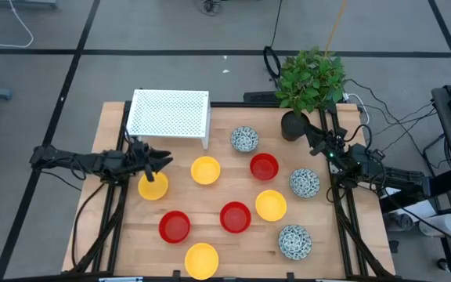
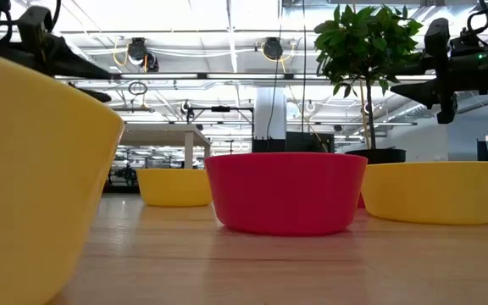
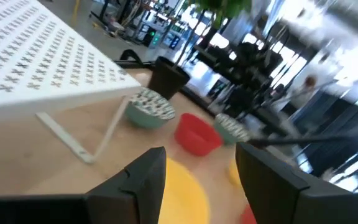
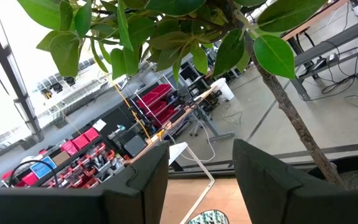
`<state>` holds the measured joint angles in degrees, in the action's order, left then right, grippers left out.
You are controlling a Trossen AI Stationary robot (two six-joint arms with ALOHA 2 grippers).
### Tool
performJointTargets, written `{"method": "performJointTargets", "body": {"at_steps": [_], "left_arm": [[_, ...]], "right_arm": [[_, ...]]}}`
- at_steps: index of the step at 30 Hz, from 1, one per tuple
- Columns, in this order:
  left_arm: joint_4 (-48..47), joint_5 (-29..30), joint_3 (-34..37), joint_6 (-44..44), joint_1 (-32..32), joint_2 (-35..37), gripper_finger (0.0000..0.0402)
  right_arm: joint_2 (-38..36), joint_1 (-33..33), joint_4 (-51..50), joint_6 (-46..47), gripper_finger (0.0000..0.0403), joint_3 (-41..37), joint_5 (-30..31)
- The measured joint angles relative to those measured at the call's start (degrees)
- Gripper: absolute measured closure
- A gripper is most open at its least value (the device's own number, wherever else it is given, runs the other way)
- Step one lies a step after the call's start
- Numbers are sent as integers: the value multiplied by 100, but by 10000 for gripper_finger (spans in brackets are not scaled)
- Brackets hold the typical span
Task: Pick & Place Mini bowls
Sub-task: Put the yellow bowl on the shelf
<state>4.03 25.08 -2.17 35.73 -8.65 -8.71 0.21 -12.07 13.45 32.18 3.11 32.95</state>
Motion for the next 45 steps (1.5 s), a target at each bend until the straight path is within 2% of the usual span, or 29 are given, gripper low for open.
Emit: {"method": "performJointTargets", "body": {"at_steps": [10,19,26,31,33,36,41,45], "left_arm": [[616,197,0,-68,1,0,204],[1640,122,-2,-1756,1,0,204],[1731,-520,-6,-843,-1,-99,204],[1615,-612,-379,-825,-1,-586,204],[1318,-670,-681,-954,-6,-864,204],[384,-903,-1264,-939,-10,-1325,204],[-1826,-1927,-2293,-161,-60,-2324,204],[-3061,-2509,-2988,561,-281,-3214,204]], "right_arm": [[0,1,1,11,238,-2,0],[13,3,0,11,238,-2,0],[24,3,-2,13,238,0,0],[40,4,-14,13,238,0,0],[42,5,-43,13,238,-2,0],[42,4,-163,13,238,0,2],[42,6,-424,13,238,0,2],[42,6,-586,13,238,0,2]]}}
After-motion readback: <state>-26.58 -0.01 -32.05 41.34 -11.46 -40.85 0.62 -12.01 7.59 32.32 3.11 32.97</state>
